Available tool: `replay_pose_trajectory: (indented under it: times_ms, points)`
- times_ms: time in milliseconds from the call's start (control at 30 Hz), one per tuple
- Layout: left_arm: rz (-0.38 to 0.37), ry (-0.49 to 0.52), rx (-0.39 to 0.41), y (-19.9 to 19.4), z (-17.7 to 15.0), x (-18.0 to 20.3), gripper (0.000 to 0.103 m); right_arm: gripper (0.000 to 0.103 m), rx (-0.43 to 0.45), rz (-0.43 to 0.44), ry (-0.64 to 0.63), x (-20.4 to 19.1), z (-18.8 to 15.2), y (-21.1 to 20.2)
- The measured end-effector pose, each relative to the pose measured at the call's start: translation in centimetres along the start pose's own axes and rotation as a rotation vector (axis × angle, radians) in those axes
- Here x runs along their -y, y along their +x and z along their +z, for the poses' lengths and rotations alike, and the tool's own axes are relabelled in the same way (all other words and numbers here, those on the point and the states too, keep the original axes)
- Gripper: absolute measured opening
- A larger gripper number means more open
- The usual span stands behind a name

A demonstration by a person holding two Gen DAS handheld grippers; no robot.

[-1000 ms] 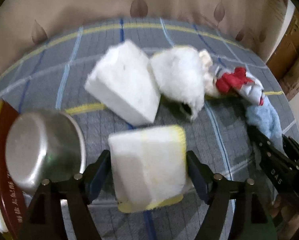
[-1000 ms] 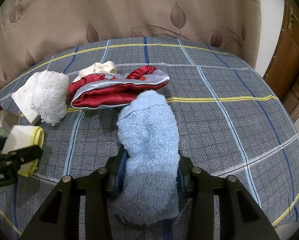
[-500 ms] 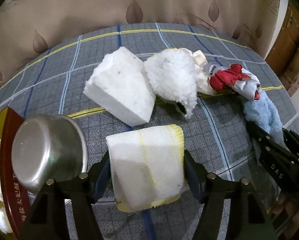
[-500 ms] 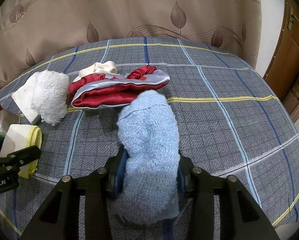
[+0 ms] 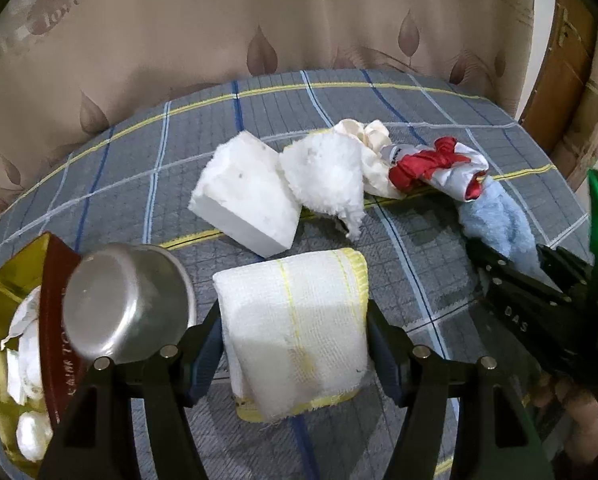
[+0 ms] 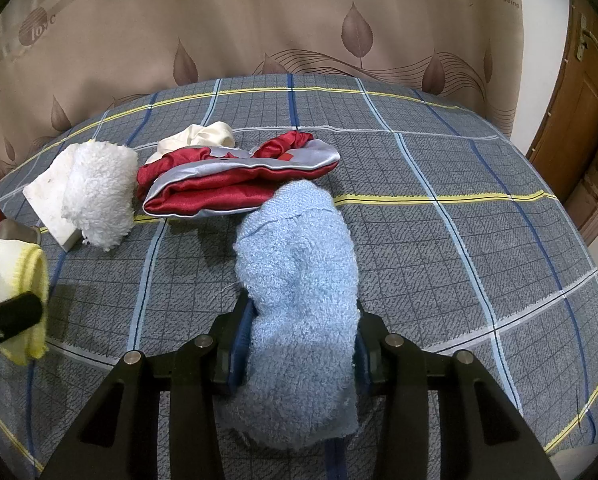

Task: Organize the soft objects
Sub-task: 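Carry the yellow-edged cloth into the gold tray and open the left tool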

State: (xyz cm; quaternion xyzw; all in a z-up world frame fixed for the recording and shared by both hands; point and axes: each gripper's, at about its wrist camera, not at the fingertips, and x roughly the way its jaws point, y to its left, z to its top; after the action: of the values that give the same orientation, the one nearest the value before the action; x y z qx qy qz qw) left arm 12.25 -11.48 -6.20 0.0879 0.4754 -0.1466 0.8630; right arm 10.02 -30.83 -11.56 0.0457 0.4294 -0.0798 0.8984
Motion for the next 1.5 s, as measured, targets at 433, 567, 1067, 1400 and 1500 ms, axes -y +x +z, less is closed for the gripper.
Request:
replay_pose_trajectory:
  times_ms: [433,567,1067,1400,1500]
  points:
    - [0.031,-0.058,0.074,-6.4,0.0,-4.0,0.067,0.04,-0.001,0.001,0.001,-0.1,0.0,0.0]
    - [0.064,-0.093,0.083,-8.0,-0.5,-7.0,0.067,0.04,-0.001,0.0,0.0,0.0,0.0,0.0]
    - [0.25,-0.294,0.041,-9.6,-4.6,-21.7,0.067,0.041,-0.001,-0.002,0.0,0.2,0.0,0.0]
    - [0.291,-0.369,-0.033,-6.7,-5.1,-26.7,0.069,0.042,-0.003,-0.005,0.004,0.4,0.0,0.0]
    - [0.289,-0.393,-0.061,-5.7,-5.3,-27.6,0.069,0.042,-0.003,-0.005,0.005,0.4,0.0,0.0]
